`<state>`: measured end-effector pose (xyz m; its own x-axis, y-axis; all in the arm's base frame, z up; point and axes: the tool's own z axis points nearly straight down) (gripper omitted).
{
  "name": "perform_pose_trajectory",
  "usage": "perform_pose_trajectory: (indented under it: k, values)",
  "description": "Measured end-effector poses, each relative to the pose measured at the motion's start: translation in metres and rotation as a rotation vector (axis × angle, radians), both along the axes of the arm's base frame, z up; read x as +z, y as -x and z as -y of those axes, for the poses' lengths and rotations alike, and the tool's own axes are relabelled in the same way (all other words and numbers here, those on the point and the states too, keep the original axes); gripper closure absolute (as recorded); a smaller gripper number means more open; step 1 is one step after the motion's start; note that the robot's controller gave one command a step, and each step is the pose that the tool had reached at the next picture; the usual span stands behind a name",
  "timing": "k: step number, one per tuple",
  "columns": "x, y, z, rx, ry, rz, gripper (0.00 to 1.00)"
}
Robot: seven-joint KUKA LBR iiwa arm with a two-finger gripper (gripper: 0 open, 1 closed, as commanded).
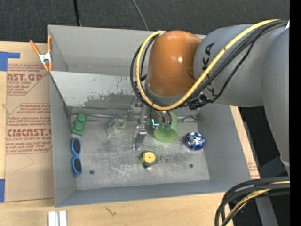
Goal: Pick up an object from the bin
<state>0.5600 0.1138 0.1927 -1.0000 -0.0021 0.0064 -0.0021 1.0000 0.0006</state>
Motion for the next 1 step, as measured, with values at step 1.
perform_pose_trajectory:
  k: [1]
  values:
    - [0.103,-0.0062,-0.023,0.037,-0.003,0.019,0.0]
